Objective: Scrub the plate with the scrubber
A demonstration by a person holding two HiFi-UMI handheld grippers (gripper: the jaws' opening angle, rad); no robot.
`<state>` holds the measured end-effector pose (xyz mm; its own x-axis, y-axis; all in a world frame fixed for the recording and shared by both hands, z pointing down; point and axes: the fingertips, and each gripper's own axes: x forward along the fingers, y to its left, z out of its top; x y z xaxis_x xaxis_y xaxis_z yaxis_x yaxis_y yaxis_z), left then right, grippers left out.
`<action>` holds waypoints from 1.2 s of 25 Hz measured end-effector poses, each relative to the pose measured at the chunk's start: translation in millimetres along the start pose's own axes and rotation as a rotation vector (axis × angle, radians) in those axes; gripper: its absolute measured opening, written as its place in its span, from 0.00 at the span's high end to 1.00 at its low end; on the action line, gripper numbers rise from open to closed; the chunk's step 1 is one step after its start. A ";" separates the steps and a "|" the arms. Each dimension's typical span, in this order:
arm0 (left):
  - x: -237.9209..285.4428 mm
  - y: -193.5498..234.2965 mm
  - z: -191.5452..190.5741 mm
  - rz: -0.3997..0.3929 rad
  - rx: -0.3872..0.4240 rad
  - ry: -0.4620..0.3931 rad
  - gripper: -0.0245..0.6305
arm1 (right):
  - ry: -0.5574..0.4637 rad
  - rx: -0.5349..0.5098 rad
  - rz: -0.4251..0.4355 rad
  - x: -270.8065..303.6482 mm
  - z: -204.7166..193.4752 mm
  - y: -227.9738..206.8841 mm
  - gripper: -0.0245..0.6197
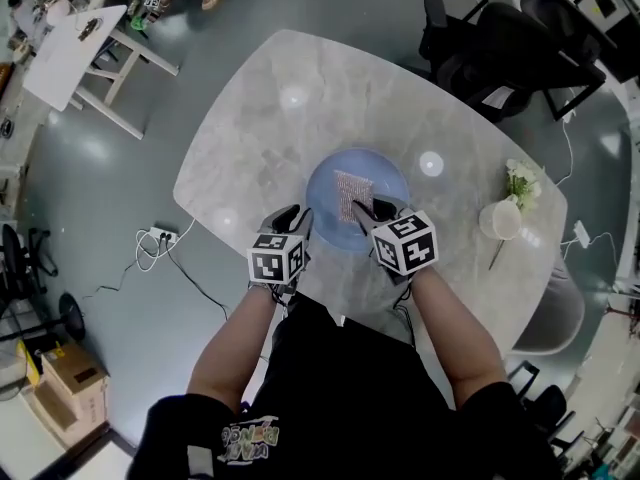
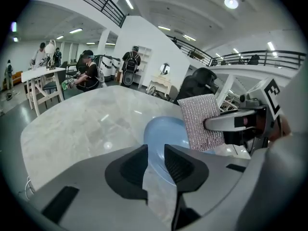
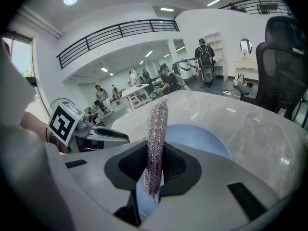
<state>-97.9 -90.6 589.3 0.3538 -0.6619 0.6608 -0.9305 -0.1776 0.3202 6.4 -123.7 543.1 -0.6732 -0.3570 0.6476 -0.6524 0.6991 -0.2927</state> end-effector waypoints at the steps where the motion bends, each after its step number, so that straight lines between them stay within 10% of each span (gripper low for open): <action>1: 6.7 4.1 -0.1 -0.005 -0.001 0.013 0.78 | 0.022 0.003 -0.001 9.1 -0.8 -1.5 0.85; 20: 72.2 25.4 -15.3 -0.030 -0.081 0.155 0.86 | 0.456 -0.080 -0.007 98.0 -27.1 -18.6 0.84; 30: 72.5 27.1 -14.6 0.039 -0.083 0.147 0.89 | 0.482 -0.149 -0.097 103.6 -35.5 -41.3 0.83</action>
<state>-96.1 -132.8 655.8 0.3336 -0.5527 0.7637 -0.9348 -0.0894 0.3436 -24.0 -167.7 647.2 -0.3517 -0.1230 0.9280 -0.6234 0.7703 -0.1342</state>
